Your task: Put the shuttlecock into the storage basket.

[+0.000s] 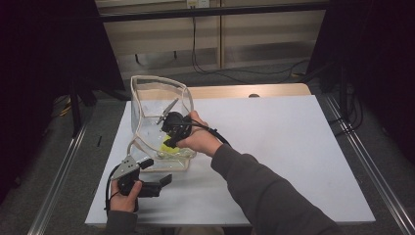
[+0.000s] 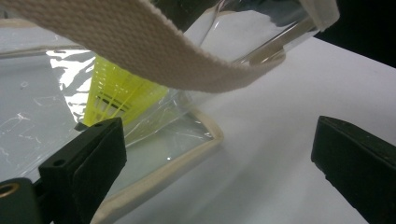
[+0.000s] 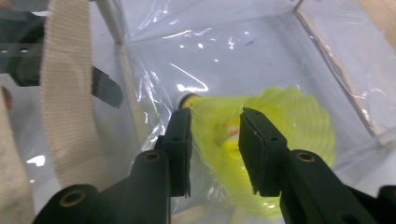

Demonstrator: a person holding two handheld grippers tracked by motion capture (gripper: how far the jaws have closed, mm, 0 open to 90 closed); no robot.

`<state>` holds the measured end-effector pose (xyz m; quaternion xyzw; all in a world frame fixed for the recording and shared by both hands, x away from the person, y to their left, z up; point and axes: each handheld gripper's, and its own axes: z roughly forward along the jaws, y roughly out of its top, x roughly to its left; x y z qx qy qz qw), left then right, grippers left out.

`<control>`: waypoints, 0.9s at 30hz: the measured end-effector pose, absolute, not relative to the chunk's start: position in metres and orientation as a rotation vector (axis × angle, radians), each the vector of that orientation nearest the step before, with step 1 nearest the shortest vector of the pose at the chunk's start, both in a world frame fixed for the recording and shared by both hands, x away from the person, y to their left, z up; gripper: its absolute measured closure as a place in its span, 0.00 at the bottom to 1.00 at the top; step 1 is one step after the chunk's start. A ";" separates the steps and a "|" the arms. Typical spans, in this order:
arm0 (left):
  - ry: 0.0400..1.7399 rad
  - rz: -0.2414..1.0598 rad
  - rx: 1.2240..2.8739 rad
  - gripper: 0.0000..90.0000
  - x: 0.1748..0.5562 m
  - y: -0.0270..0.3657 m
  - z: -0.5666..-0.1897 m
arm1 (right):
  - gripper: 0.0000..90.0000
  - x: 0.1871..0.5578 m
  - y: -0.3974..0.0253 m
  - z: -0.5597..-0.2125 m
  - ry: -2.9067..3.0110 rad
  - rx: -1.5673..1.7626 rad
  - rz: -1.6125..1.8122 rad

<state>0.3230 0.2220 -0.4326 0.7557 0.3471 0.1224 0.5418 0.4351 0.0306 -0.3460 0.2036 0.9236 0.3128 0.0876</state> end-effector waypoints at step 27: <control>0.812 0.297 1.807 0.04 0.322 0.221 -0.431 | 0.37 0.423 0.004 -0.314 2.700 0.692 1.077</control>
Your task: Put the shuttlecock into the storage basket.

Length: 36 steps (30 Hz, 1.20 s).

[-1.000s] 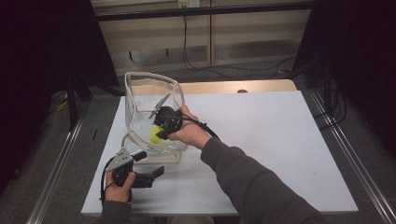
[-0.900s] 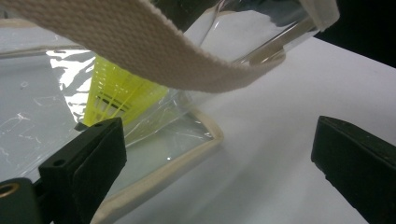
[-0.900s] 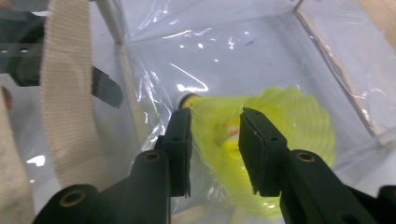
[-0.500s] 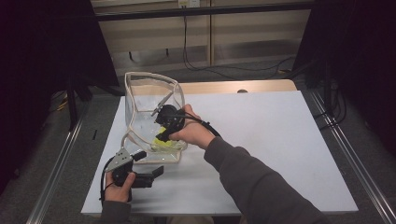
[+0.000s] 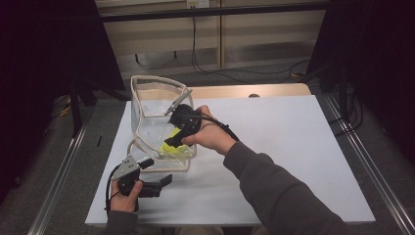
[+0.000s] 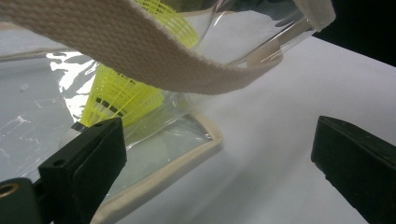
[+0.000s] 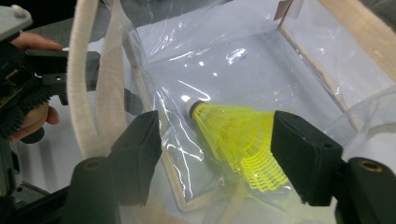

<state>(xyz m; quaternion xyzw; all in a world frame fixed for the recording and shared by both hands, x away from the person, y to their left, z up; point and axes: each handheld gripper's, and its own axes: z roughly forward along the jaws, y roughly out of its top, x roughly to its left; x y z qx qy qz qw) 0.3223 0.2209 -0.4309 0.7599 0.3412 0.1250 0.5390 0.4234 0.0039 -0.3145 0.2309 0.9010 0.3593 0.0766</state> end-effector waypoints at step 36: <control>0.811 0.303 1.814 0.04 0.321 0.220 -0.430 | 0.18 0.398 -0.065 -0.289 2.663 0.687 1.294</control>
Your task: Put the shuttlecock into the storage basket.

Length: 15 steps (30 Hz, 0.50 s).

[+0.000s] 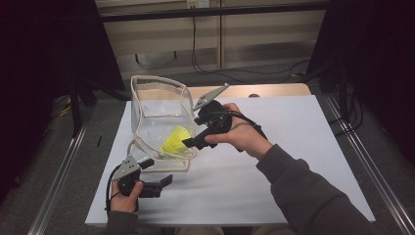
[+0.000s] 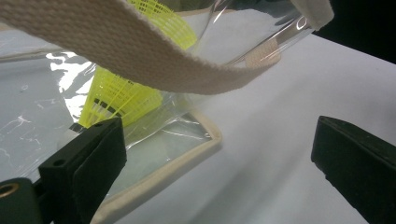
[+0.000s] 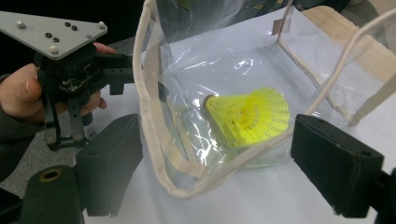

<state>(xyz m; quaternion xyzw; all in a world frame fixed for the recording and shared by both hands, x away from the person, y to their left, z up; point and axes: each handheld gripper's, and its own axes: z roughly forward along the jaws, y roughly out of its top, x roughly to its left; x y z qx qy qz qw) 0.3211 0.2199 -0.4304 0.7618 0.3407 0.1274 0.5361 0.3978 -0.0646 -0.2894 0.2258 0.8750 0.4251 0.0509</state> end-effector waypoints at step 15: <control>0.810 0.302 1.815 0.04 0.321 0.219 -0.431 | 0.17 0.390 -0.103 -0.295 2.623 0.718 1.331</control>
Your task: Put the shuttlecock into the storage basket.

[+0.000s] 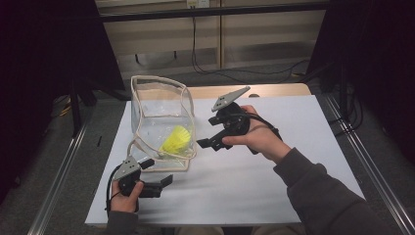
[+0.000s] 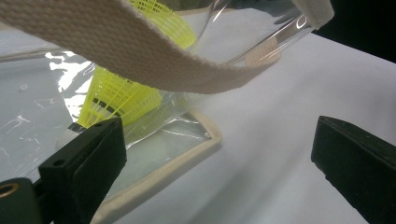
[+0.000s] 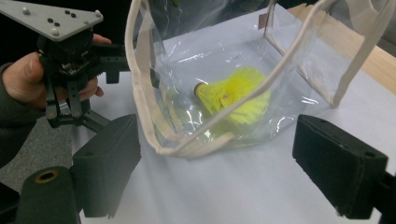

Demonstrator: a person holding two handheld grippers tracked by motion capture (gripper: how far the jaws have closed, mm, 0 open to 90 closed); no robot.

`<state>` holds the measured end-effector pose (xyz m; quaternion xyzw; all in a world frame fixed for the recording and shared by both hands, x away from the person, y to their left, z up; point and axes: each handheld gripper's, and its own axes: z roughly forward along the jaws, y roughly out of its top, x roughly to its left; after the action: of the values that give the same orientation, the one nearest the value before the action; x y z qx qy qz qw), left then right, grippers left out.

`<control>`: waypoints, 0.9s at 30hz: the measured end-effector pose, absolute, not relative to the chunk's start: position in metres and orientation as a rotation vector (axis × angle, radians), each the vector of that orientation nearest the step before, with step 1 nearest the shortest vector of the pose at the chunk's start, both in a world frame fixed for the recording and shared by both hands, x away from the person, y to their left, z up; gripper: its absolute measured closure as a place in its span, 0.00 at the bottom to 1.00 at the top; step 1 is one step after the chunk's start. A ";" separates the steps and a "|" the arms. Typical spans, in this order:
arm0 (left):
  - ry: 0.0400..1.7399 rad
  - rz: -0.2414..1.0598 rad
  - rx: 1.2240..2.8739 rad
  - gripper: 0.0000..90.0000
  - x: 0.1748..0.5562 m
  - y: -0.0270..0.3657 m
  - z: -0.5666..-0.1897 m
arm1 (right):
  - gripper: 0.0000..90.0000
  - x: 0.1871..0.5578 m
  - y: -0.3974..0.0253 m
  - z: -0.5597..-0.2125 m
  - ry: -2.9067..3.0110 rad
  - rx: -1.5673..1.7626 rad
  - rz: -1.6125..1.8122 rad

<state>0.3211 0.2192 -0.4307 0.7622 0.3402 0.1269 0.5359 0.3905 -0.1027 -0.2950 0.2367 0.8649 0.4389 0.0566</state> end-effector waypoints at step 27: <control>0.811 0.305 1.814 0.04 0.321 0.219 -0.430 | 0.14 0.382 -0.155 -0.330 2.567 0.816 1.374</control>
<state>0.3208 0.2193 -0.4302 0.7617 0.3406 0.1281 0.5361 0.3822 -0.1555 -0.3299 0.2693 0.8475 0.4537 0.0586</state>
